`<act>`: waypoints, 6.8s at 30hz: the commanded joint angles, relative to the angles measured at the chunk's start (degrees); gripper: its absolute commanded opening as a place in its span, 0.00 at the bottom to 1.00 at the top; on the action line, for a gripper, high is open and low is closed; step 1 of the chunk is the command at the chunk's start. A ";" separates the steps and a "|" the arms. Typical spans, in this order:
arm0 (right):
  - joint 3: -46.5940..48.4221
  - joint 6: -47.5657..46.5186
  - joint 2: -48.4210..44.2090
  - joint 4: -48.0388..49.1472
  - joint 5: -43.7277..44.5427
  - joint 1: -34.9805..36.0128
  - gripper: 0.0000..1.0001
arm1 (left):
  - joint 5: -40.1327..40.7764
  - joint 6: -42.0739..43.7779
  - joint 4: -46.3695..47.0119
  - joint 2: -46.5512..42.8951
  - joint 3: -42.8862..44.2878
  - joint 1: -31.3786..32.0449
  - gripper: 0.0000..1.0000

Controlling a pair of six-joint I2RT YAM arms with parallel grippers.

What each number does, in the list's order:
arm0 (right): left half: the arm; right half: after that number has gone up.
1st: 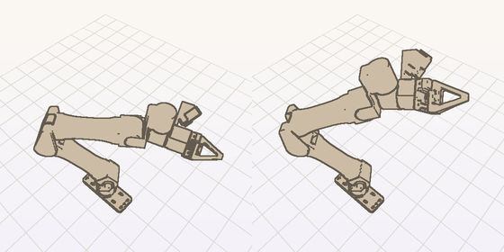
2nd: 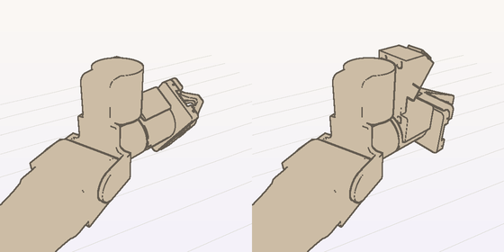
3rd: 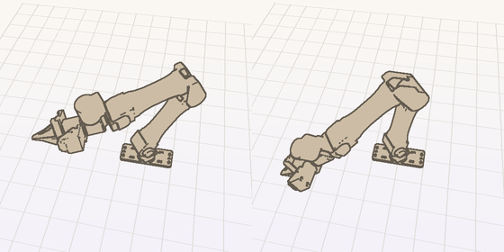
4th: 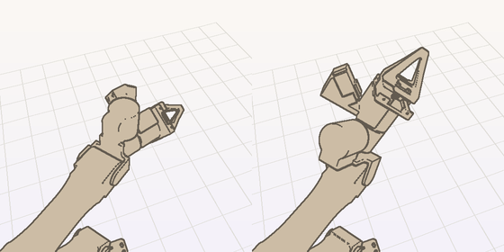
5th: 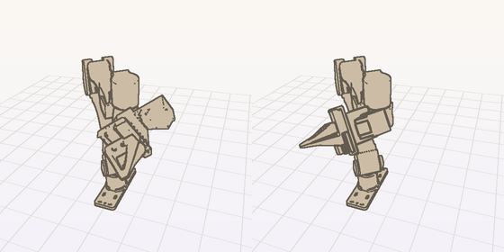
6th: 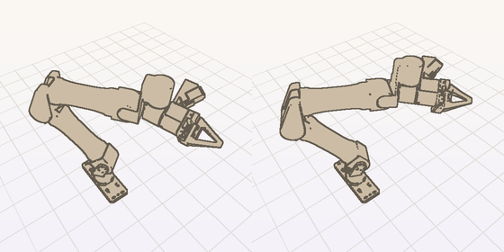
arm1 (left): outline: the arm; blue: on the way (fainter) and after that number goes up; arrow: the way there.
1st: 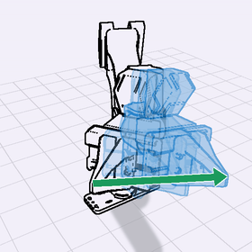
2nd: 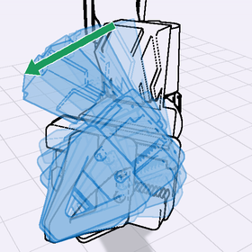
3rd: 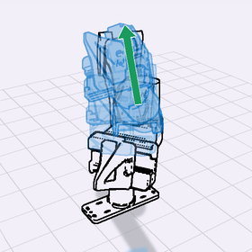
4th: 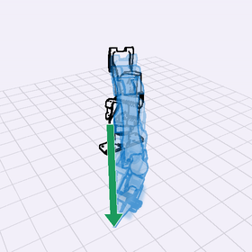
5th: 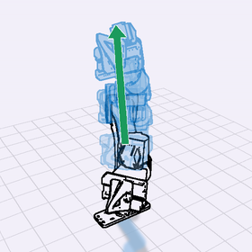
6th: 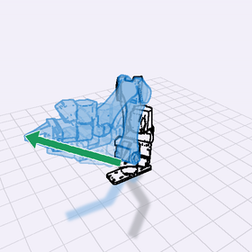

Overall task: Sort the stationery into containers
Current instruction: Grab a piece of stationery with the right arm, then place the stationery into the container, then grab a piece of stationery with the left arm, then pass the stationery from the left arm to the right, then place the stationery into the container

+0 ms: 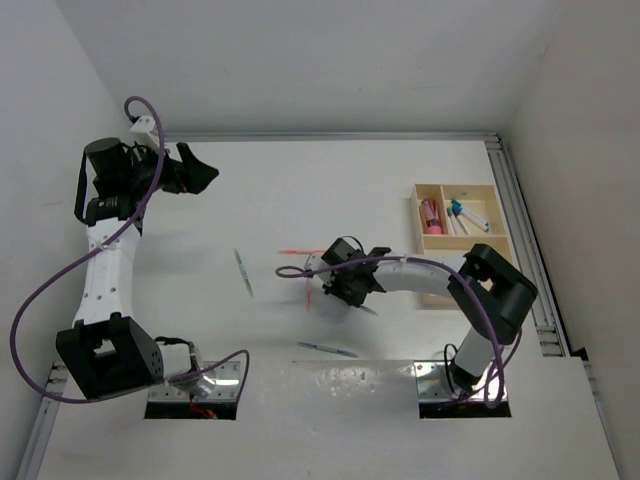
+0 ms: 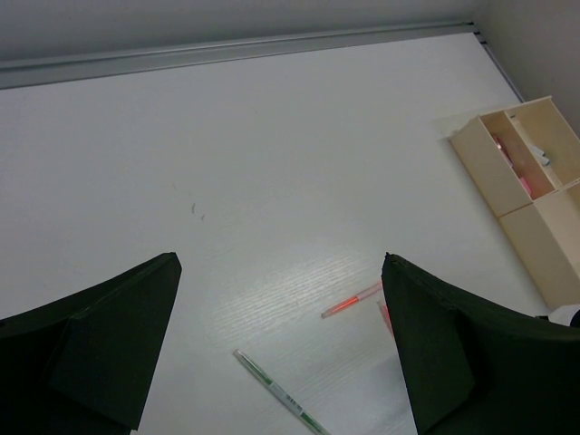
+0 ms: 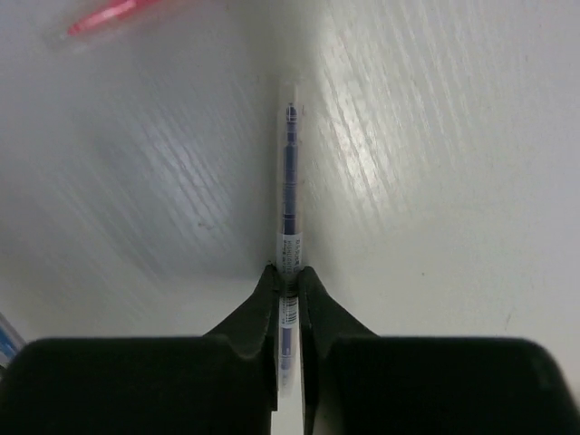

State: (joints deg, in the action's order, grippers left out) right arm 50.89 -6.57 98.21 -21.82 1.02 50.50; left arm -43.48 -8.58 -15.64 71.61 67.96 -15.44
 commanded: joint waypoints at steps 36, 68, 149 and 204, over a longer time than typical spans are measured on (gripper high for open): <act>-0.44 -70.34 -15.25 -19.40 -14.91 -57.88 0.15 | 7.71 44.78 -20.84 -0.07 -12.50 46.37 0.96; 10.72 -25.51 -34.40 -31.88 -39.16 -60.52 0.55 | 28.01 36.09 2.27 15.22 -24.72 87.42 0.52; 9.66 64.93 -26.67 42.39 -41.10 -31.96 0.34 | -4.15 -58.39 63.71 11.09 -10.75 43.13 0.00; 1.48 -78.52 -17.09 -22.56 -26.15 -61.93 0.50 | 27.57 40.47 -21.90 26.64 9.91 37.06 0.69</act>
State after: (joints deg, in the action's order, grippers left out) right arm 51.31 -86.72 81.87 -46.26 -24.14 -11.40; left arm -16.14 25.50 -35.46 96.60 75.81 21.63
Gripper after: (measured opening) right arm 0.489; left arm 0.697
